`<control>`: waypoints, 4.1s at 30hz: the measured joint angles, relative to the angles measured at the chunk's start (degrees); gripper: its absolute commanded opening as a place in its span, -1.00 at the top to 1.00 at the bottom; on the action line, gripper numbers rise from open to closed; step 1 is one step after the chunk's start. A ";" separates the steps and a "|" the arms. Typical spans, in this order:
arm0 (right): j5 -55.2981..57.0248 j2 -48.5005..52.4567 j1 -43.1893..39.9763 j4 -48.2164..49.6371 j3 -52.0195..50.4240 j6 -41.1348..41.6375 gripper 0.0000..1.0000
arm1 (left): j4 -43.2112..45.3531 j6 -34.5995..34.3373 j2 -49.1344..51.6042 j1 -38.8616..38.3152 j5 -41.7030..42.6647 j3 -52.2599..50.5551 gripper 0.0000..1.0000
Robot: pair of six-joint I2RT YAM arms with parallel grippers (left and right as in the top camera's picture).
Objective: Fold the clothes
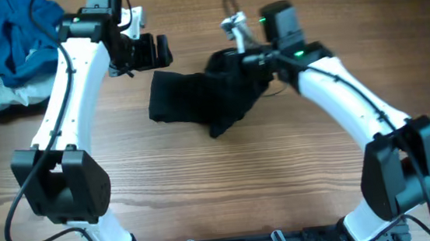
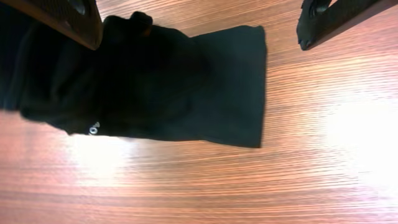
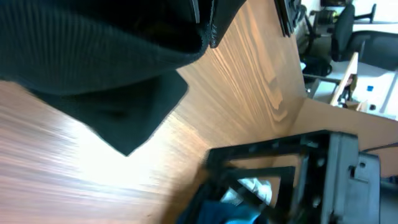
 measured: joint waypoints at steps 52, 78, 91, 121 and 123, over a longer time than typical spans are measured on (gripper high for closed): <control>11.10 17.22 15.98 -15.50 31.52 -6.60 -0.99 | 0.52 -0.66 -18.16 9.51 -0.02 0.33 -0.99; 27.36 22.71 2.05 -30.25 31.80 -5.88 0.29 | -4.39 -1.03 -0.61 2.62 0.70 0.26 -0.65; 22.73 26.34 2.05 -27.87 31.23 -5.88 0.92 | -4.33 -1.03 -0.63 5.25 0.90 0.26 -0.68; 19.74 22.49 -16.46 -35.89 36.87 -6.05 -0.99 | 12.94 -11.87 -0.24 5.25 8.33 -22.34 -0.53; 19.74 22.49 -16.48 -35.93 36.87 -6.32 -0.99 | 20.61 -14.38 -0.09 5.25 11.28 -28.76 -0.53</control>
